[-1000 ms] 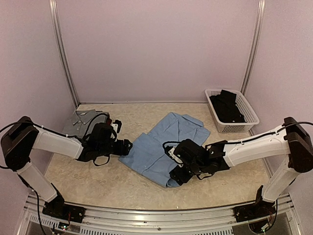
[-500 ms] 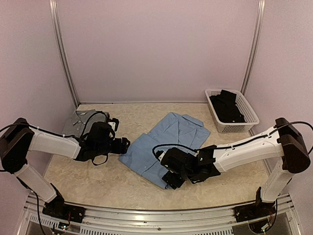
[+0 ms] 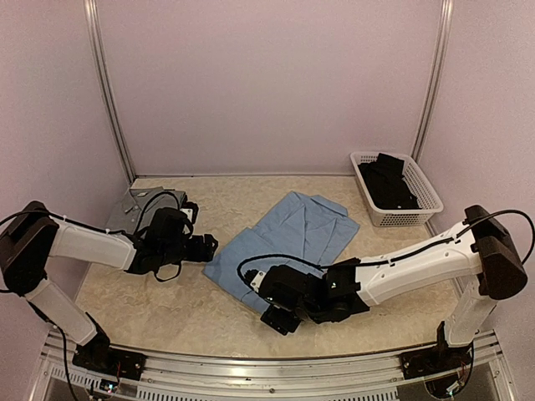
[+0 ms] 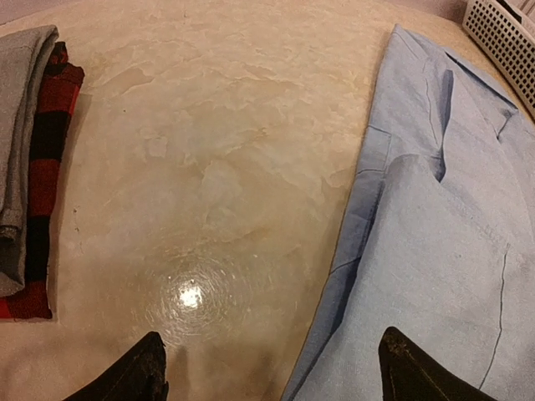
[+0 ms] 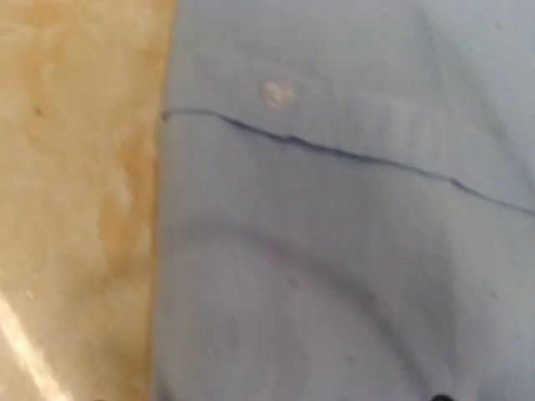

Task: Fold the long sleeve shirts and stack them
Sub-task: Pick up the 2/3-rectangle-folded shirt from the center of the board.

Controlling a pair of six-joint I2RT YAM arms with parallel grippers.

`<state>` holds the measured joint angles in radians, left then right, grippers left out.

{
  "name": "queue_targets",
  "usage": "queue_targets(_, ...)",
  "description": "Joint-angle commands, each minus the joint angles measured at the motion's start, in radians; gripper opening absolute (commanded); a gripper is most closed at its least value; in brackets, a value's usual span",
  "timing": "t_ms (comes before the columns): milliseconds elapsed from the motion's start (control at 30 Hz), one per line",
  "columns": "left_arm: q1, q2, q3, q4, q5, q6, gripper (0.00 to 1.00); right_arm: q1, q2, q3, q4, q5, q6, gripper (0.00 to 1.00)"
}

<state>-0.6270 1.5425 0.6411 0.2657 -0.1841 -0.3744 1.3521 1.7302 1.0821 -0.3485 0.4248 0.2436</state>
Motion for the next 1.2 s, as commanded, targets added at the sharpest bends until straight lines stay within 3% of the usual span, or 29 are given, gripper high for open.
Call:
queue_targets(0,0.015,-0.026,-0.017,-0.01,0.012,-0.008,0.83,0.012,0.069,0.034,0.013,-0.011,-0.028,0.77)
queue_targets(400,0.022,-0.06,-0.027,-0.029,0.026,0.002,0.83,0.012,0.171,0.05,-0.015,-0.008,-0.046,0.57)
queue_targets(667,-0.014,-0.142,-0.082,0.022,0.051,0.078,0.84,0.005,0.092,-0.05,0.0,-0.059,-0.073,0.07)
queue_targets(733,-0.035,-0.178,-0.102,0.044,0.061,0.122,0.85,0.006,0.056,-0.085,0.007,-0.1,-0.085,0.0)
queue_targets(900,-0.104,-0.264,-0.135,0.073,0.128,0.262,0.85,0.006,-0.061,-0.186,-0.001,-0.273,-0.086,0.0)
queue_targets(1167,-0.312,-0.36,-0.213,0.109,0.28,0.486,0.84,0.008,-0.313,-0.347,-0.041,-0.576,0.036,0.0)
